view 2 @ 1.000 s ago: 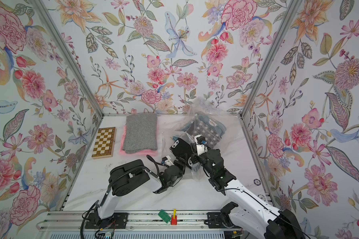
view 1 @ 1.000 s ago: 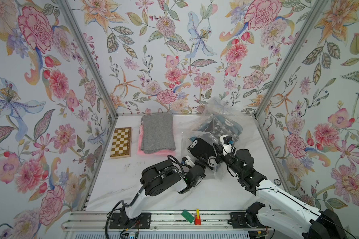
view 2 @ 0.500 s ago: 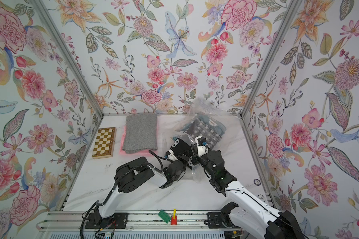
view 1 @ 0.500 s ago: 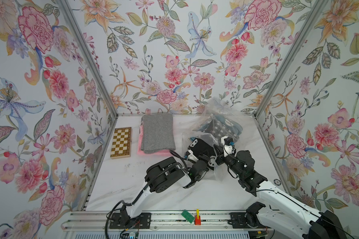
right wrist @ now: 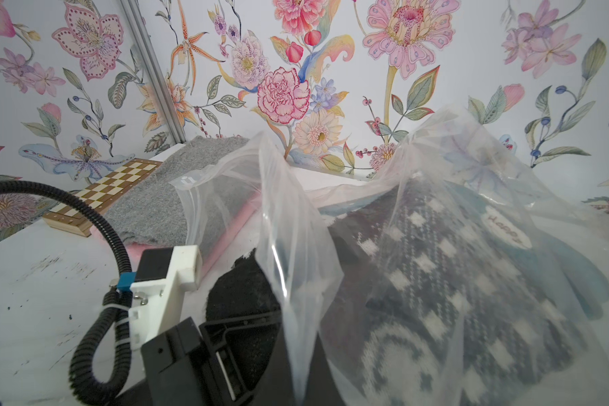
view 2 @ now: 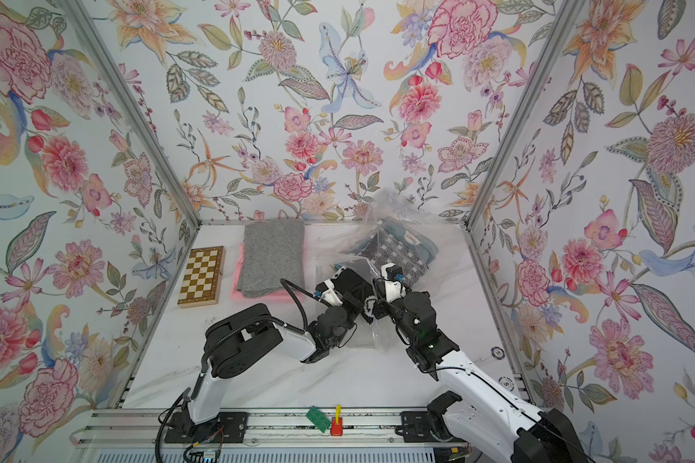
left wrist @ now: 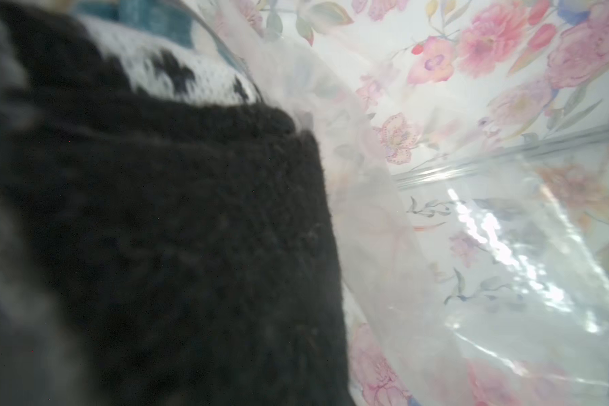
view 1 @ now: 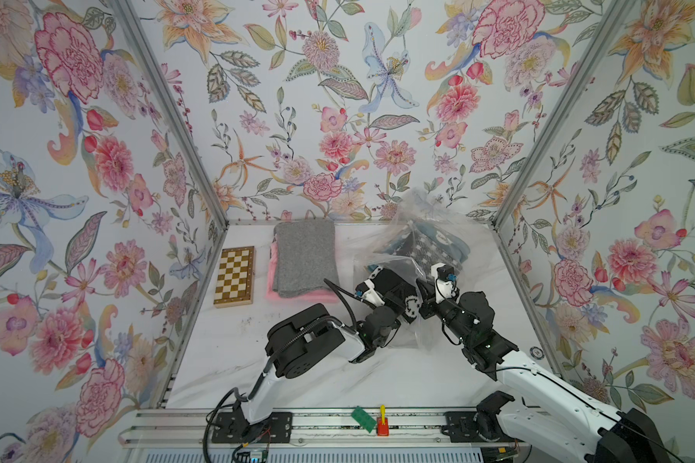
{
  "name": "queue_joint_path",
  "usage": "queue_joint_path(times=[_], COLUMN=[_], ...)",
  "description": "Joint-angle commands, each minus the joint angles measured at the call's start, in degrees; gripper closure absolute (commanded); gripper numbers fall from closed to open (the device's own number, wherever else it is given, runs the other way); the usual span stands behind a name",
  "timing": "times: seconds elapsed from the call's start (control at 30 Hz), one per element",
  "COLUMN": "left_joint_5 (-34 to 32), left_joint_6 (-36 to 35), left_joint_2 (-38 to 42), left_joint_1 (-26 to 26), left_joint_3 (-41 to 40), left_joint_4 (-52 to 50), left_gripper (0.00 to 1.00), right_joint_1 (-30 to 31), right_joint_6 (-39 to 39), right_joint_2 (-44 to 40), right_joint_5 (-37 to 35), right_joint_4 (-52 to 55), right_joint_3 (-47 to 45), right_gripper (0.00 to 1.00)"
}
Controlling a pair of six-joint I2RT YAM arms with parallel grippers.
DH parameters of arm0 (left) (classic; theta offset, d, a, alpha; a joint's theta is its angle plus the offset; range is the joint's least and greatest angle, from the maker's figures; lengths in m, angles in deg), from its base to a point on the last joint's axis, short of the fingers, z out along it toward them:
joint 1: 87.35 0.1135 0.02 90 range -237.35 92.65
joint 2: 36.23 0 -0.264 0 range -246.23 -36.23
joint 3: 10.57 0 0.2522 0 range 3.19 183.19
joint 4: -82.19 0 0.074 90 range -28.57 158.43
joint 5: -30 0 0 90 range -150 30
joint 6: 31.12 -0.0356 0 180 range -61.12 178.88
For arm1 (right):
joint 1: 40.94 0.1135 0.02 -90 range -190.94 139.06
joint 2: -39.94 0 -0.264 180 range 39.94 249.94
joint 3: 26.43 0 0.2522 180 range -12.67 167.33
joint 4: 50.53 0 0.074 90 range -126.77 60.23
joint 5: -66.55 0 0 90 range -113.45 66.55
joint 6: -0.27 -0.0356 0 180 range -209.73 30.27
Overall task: Take the blanket out of the vacuum bag
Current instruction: Take out the blanket from the vacuum bag.
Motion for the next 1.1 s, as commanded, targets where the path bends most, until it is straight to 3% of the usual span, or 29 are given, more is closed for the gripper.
queue_joint_path(times=[0.0, 0.37, 1.07], left_joint_5=[2.2, 5.0, -1.0], left_joint_6=[-3.0, -1.7, 3.5], left_joint_2=[4.2, 11.0, 36.3], left_joint_1=[0.1, -2.0, -4.8], left_joint_3=[-0.9, -2.3, -17.5], left_joint_4=[0.2, -4.7, -22.2], left_gripper=[1.00, 1.00, 1.00], right_joint_1=[-0.6, -0.9, -0.9], right_joint_6=[-0.2, 0.2, 0.2], right_joint_2=[-0.9, -1.7, 0.8], right_joint_5=[-2.5, -5.7, -4.8], right_joint_4=[-0.6, -1.0, -1.3], right_joint_3=[-0.6, -1.5, -1.5], right_gripper=[1.00, 1.00, 1.00])
